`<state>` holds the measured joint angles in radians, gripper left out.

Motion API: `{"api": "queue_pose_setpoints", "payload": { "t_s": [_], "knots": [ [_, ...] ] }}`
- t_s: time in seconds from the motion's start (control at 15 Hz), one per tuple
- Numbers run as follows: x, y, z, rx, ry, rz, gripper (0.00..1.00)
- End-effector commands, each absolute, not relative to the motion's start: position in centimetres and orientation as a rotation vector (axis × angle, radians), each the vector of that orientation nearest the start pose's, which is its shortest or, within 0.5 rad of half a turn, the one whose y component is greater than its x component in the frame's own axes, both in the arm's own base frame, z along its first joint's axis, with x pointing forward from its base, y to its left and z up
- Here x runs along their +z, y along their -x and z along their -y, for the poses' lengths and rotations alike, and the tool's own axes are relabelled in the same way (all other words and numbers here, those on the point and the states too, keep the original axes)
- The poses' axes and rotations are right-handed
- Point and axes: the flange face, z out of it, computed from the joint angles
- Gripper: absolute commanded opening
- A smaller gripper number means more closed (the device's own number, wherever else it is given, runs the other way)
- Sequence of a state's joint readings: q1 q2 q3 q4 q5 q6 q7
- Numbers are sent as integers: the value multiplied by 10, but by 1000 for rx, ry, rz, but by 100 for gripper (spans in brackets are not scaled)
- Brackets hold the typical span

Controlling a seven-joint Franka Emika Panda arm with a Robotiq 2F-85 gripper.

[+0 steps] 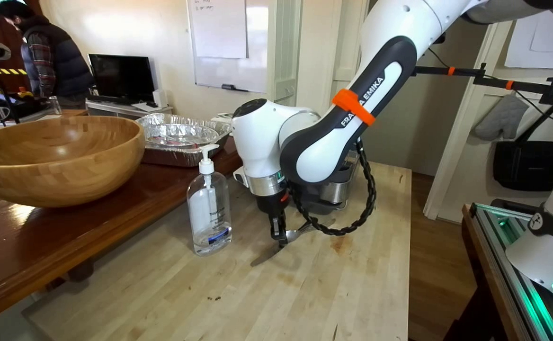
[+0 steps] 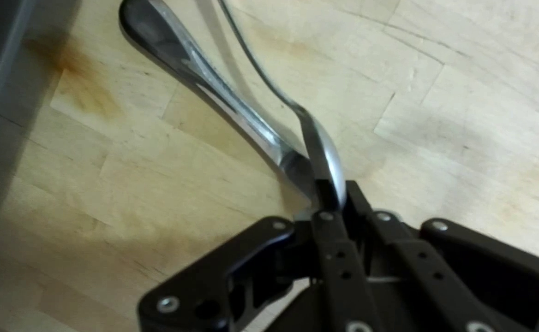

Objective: Remove one spoon from the dish rack

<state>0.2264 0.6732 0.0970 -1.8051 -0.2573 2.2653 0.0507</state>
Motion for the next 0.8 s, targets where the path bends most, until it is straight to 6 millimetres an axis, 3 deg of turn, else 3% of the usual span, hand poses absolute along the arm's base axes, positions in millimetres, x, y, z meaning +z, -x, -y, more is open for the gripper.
{"api": "queue_pose_setpoints", "payload": {
  "t_s": [0.0,0.53,0.6,0.73],
  "knots": [
    [142,-604,-189,335,3174,718,36],
    [147,-608,-188,319,3165,710,93],
    [150,-609,-188,309,3163,710,99],
    [155,-609,-190,295,3162,703,100]
  ]
}}
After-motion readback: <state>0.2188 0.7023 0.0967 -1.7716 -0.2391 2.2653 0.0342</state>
